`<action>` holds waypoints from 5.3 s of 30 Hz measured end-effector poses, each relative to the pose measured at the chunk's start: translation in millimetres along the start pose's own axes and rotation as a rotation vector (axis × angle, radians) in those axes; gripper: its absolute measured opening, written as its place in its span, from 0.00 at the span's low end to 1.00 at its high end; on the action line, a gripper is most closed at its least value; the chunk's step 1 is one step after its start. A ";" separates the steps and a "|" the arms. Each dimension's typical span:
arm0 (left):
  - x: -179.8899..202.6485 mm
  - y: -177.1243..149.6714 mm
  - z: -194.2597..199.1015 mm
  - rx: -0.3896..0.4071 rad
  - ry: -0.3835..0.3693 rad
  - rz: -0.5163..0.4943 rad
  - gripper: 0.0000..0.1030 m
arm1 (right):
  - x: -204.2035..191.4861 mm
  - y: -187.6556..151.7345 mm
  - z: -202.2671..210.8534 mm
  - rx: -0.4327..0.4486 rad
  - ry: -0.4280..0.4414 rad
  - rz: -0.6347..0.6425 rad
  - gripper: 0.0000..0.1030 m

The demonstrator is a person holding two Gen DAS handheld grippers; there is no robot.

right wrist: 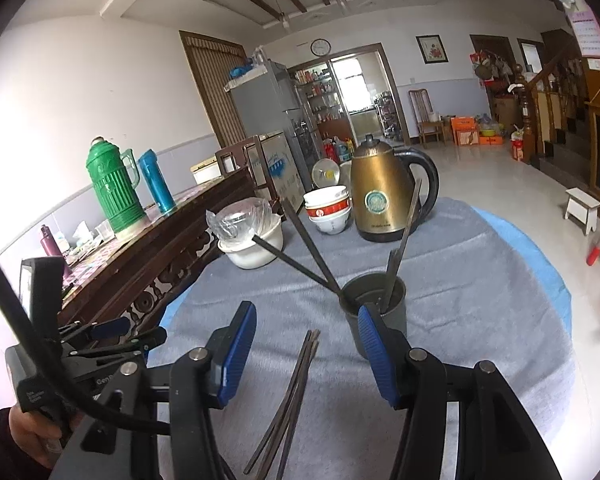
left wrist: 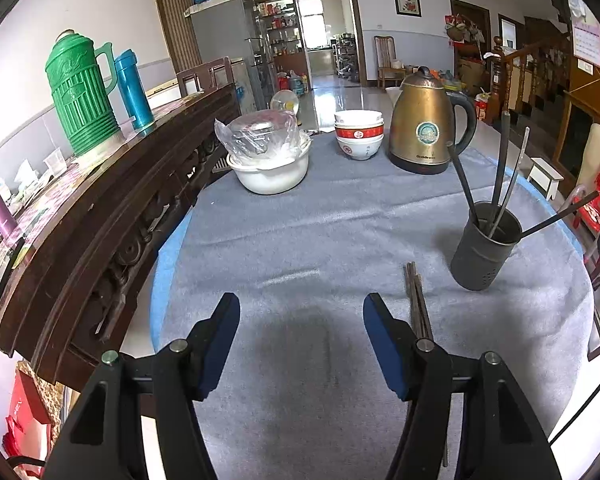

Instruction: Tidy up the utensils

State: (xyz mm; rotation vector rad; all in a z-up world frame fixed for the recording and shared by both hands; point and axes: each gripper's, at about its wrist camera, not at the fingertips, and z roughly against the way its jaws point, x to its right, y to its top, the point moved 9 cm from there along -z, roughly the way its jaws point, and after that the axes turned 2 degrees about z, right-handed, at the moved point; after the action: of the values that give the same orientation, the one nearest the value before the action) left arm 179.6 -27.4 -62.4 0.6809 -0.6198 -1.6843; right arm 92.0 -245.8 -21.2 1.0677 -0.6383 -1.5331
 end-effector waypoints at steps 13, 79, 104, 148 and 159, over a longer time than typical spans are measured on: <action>-1.9 -13.1 -10.2 -0.031 -0.009 0.001 0.63 | -6.7 -31.1 -17.5 -0.074 0.008 0.011 0.56; 46.6 -77.7 -93.8 -0.310 -0.214 0.048 0.63 | 34.3 -109.2 -87.4 -0.321 -0.034 -0.123 0.54; 102.8 -106.2 -125.1 -0.433 -0.330 -0.020 0.63 | 46.7 -107.4 -84.7 -0.312 -0.044 -0.144 0.54; 45.9 -119.0 -103.4 -0.445 -0.451 0.122 0.19 | 16.4 -147.9 -179.1 -0.558 -0.028 -0.171 0.11; 58.1 -136.1 -96.5 -0.550 -0.526 0.275 0.07 | 36.3 -149.5 -166.4 -0.550 -0.025 -0.237 0.09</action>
State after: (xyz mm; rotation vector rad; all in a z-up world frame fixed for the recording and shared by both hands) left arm 147.9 -61.2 -232.8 -0.2419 -0.5403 -1.6674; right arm 169.0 -219.0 -232.7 0.7171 -0.0855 -1.7886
